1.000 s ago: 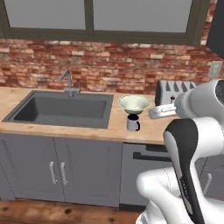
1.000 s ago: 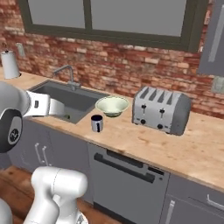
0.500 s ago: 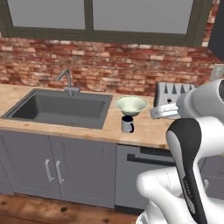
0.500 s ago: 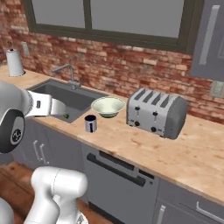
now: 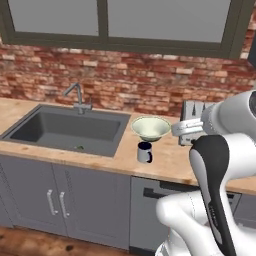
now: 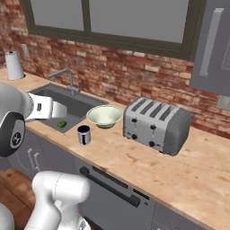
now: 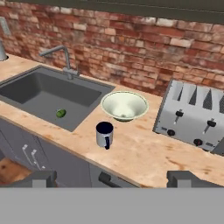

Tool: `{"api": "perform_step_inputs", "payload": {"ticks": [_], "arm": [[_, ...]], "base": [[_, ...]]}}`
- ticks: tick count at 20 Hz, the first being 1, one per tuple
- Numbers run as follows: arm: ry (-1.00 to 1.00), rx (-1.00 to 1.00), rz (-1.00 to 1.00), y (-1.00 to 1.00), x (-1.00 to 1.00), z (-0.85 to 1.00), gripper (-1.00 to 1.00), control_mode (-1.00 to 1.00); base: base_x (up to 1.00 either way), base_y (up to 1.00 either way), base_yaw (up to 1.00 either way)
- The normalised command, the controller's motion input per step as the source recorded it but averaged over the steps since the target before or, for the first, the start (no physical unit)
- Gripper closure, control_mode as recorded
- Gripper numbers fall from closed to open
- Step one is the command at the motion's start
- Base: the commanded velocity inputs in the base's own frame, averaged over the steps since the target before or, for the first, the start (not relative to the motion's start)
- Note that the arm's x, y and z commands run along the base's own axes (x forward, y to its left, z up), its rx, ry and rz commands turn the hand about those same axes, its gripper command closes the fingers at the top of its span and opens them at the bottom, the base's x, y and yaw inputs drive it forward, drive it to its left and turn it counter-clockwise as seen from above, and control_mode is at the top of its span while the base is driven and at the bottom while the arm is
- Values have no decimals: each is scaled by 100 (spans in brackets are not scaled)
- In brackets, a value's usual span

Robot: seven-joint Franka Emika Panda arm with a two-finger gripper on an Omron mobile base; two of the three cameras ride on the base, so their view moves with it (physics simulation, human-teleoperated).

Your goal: Clear the mugs and bowl far away from the sink.

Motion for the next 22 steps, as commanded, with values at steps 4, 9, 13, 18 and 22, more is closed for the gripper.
{"api": "perform_step_inputs", "payload": {"ticks": [4, 9, 13, 18, 22], "arm": [[0, 0, 0, 0, 0, 0, -100, 100], [0, 0, 0, 0, 0, 0, -100, 100], [0, 0, 0, 0, 0, 0, -100, 100], [0, 0, 0, 0, 0, 0, -100, 100], [0, 0, 0, 0, 0, 0, -100, 100]], "base": [[10, -11, 0], [-4, 13, 1], [0, 0, 19], [0, -3, 26], [0, -7, 15]]}}
